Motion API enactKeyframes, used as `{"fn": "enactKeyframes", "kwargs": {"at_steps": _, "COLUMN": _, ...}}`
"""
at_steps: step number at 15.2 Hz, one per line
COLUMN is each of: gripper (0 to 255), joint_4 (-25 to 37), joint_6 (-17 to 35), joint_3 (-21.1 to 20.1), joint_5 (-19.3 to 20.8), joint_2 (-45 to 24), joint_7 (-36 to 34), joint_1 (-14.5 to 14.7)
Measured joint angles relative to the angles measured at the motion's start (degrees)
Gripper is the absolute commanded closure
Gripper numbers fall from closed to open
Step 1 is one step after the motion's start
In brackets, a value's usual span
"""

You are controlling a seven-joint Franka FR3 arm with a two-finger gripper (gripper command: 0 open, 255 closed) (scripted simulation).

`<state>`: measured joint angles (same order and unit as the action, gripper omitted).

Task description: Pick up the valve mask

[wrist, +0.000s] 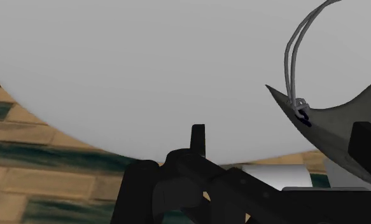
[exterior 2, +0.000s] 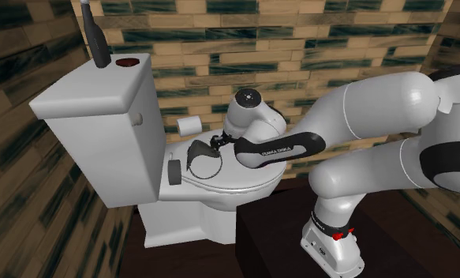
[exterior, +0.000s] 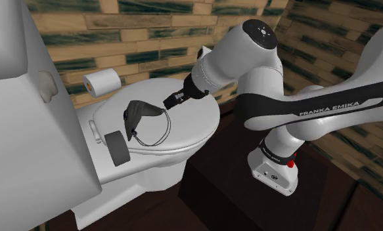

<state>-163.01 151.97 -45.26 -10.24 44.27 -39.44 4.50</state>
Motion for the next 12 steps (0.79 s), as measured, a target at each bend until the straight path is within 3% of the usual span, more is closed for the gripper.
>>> {"fn": "enactKeyframes", "kwargs": {"at_steps": 3, "gripper": 0, "joint_4": 1.0, "joint_6": 5.6, "joint_3": -7.2, "joint_5": 0.9, "joint_2": -3.2, "joint_7": -5.1, "joint_1": -4.4}}
{"fn": "enactKeyframes", "kwargs": {"at_steps": 10, "gripper": 0, "joint_4": -0.7, "joint_6": 12.7, "joint_3": -14.3, "joint_5": 1.9, "joint_2": -7.0, "joint_7": -8.7, "joint_1": -9.7}}
{"fn": "enactKeyframes", "kwargs": {"at_steps": 11, "gripper": 255, "joint_4": -0.7, "joint_6": 13.1, "joint_3": -14.7, "joint_5": 1.9, "joint_2": -7.2, "joint_7": -9.0, "joint_1": -10.1}}
{"fn": "enactKeyframes", "kwargs": {"at_steps": 12, "gripper": 255, "joint_4": -0.7, "joint_6": 13.3, "joint_3": -15.0, "joint_5": 2.0, "joint_2": -7.4, "joint_7": -9.1, "joint_1": -10.3}}
